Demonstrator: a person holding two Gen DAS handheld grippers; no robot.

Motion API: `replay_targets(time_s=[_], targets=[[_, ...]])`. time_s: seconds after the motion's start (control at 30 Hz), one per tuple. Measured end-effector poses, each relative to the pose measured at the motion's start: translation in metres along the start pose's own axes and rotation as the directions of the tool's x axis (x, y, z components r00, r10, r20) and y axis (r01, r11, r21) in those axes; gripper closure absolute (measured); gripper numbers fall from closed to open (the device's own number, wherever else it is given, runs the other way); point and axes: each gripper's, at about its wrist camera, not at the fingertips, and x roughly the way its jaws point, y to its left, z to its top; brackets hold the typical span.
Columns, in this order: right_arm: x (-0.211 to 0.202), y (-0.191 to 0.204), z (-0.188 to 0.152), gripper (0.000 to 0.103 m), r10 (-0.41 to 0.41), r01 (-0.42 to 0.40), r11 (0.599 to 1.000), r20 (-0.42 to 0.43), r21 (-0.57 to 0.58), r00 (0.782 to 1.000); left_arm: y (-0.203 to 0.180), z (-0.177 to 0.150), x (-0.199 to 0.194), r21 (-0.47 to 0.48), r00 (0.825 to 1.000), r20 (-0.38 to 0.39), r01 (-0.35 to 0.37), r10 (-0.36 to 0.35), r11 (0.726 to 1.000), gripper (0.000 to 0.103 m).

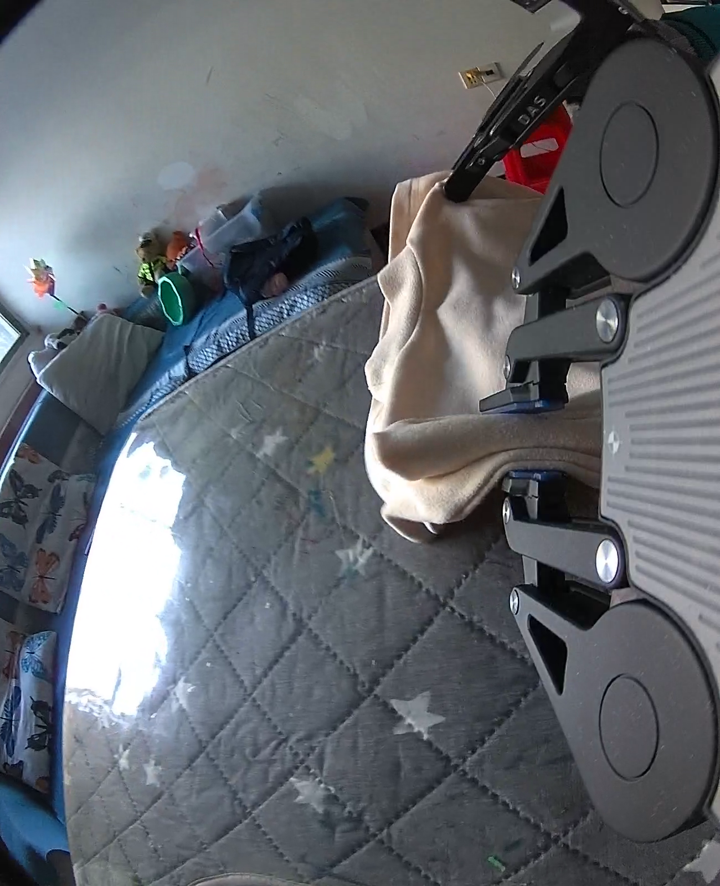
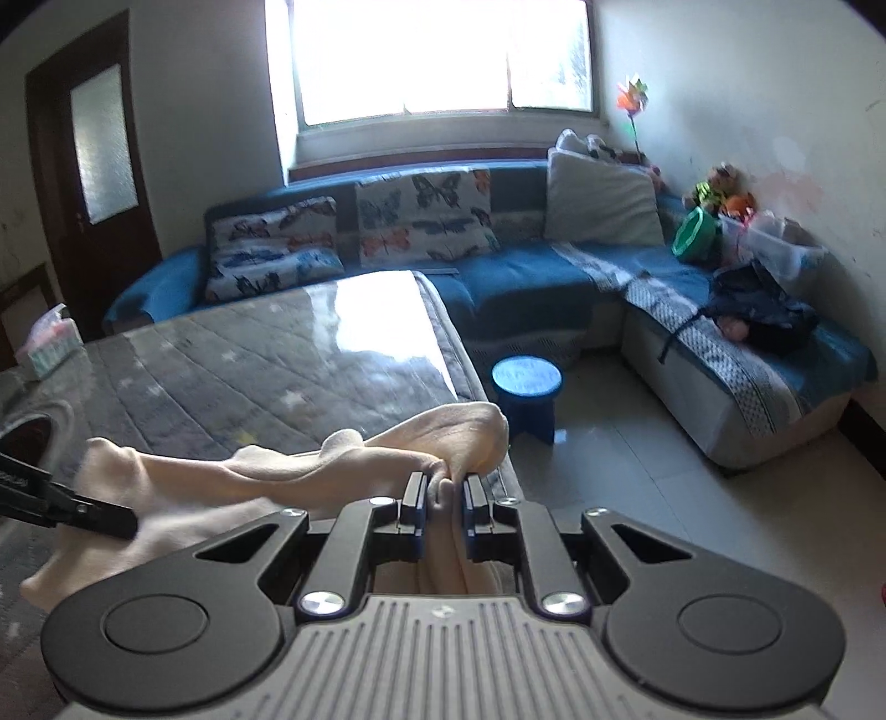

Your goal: Fold clothes

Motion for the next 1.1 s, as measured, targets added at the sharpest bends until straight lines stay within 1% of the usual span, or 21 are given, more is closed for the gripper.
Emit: replay_targets(time_s=[0.07,0.23,0.3,0.37,0.53,0.6,0.63,0.67,0.77,0.87,0.97,1.0,1.1], targets=[[0.009,-0.001,-0.005,0.091,-0.011,0.011,1.000,-0.016,0.001,1.000,0.002,-0.001,0.004,-0.002,1.000,-0.013,-0.004,0.003,1.000,0.080],[0.027,-0.004,-0.010,0.091,-0.021,0.022,1.000,-0.060,0.009,0.998,0.009,-0.005,0.010,-0.003,0.999,-0.037,-0.012,0.012,1.000,0.078],[0.035,-0.006,-0.014,0.091,-0.027,0.027,1.000,-0.088,0.003,0.996,0.010,-0.007,0.011,-0.003,0.999,-0.039,0.005,-0.005,1.000,0.078],[0.039,-0.005,-0.018,0.091,-0.031,0.029,0.999,-0.109,-0.014,0.994,0.010,-0.008,0.010,0.008,0.998,-0.060,0.021,-0.021,1.000,0.078],[0.030,-0.001,-0.023,0.090,-0.030,0.021,0.998,-0.160,-0.062,0.987,0.008,-0.017,0.006,0.070,0.990,-0.128,0.068,-0.059,0.995,0.079],[0.022,-0.001,-0.026,0.087,-0.039,0.026,0.997,-0.174,-0.077,0.984,0.006,-0.022,0.002,0.101,0.988,-0.142,0.074,-0.059,0.992,0.078],[0.018,-0.002,-0.027,0.086,-0.044,0.031,0.996,-0.174,-0.079,0.984,0.005,-0.024,-0.001,0.117,0.988,-0.144,0.071,-0.054,0.991,0.074],[0.014,-0.003,-0.027,0.086,-0.048,0.036,0.997,-0.166,-0.074,0.985,0.004,-0.026,-0.004,0.132,0.988,-0.144,0.066,-0.047,0.989,0.067],[0.001,-0.005,-0.025,0.086,-0.051,0.043,0.997,-0.131,-0.061,0.990,-0.001,-0.023,-0.015,0.178,0.996,-0.087,0.024,-0.009,0.984,0.062],[-0.010,-0.002,-0.018,0.084,-0.051,0.045,0.997,-0.087,-0.066,0.995,-0.001,-0.016,-0.022,0.174,1.000,-0.028,-0.007,0.012,0.985,0.060],[-0.013,0.005,-0.009,0.082,-0.014,0.009,0.997,-0.064,-0.076,0.998,0.001,-0.006,-0.022,0.133,1.000,0.013,-0.015,0.014,0.991,0.059],[-0.012,0.008,-0.007,0.080,0.000,-0.005,0.997,-0.062,-0.083,0.998,0.001,-0.003,-0.022,0.115,1.000,0.023,-0.015,0.013,0.993,0.059],[-0.002,0.022,-0.009,0.080,0.029,-0.037,0.993,-0.075,-0.112,0.997,-0.002,0.004,-0.012,0.098,0.999,0.033,-0.015,0.011,0.995,0.059]])
